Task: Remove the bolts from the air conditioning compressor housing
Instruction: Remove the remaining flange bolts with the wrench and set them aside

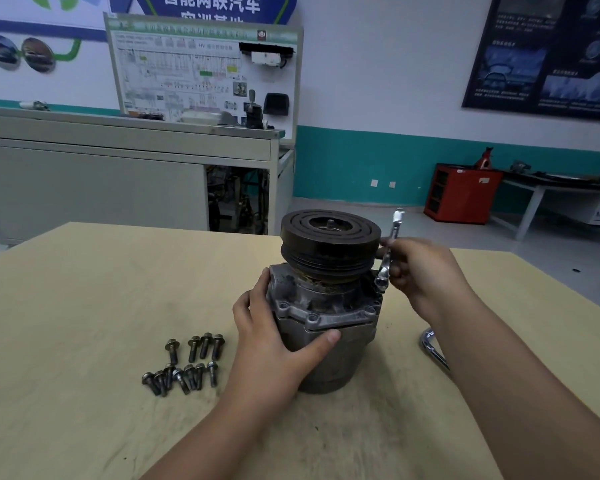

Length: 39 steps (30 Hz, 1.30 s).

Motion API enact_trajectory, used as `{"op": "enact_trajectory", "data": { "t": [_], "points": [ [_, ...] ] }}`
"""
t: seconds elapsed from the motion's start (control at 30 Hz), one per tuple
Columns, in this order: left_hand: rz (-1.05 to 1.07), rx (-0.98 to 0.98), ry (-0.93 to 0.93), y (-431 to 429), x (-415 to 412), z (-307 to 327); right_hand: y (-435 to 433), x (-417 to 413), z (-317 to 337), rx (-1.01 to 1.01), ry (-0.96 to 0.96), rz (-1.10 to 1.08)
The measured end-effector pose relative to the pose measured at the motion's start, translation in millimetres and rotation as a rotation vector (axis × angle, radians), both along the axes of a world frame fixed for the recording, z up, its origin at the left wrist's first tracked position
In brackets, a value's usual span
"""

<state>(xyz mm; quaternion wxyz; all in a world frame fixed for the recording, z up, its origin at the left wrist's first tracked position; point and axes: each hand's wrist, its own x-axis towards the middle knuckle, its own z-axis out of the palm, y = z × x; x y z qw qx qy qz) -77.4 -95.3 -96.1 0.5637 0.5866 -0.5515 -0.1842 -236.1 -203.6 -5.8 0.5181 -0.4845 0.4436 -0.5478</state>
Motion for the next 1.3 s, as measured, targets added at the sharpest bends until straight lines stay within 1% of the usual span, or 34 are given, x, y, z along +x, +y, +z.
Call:
{"op": "enact_trajectory", "data": {
  "t": [0.07, 0.13, 0.2, 0.47, 0.57, 0.67, 0.8, 0.9, 0.97, 1.07, 1.17, 1.3],
  "points": [
    [-0.006, -0.003, 0.001, 0, 0, 0, 2, -1, 4, -0.035, -0.161, -0.059],
    [-0.014, -0.001, 0.013, 0, -1, 1, 6, -5, 7, -0.089, -0.233, -0.107],
    [-0.018, 0.001, 0.022, 1, -1, 3, 13, -11, 8, -0.135, -0.226, -0.13],
    [-0.009, 0.017, 0.024, 1, -2, 4, 52, -23, -20, -0.387, -0.057, -0.275],
    [0.002, 0.02, 0.017, 0, -1, 3, 61, -19, -21, -0.449, -0.093, -0.326],
    [0.003, 0.019, 0.018, 0, 0, 2, 65, -14, -21, -0.429, -0.168, -0.322],
    [-0.003, 0.016, 0.024, 0, -1, 2, 69, -14, -27, -0.387, -0.213, -0.304],
    [-0.006, 0.022, 0.026, 0, 0, 2, 72, -16, -31, -0.415, -0.245, -0.328],
    [-0.005, 0.023, 0.025, 0, 0, 2, 73, -16, -31, -0.451, -0.301, -0.333],
    [-0.008, 0.026, 0.023, 0, 0, 2, 72, -13, -31, -0.413, -0.372, -0.28],
    [-0.004, 0.022, 0.026, 0, 1, 2, 71, -11, -33, -0.384, -0.36, -0.269],
    [-0.005, 0.021, 0.023, -1, 0, 1, 71, -9, -35, -0.403, -0.29, -0.347]
  ]
}}
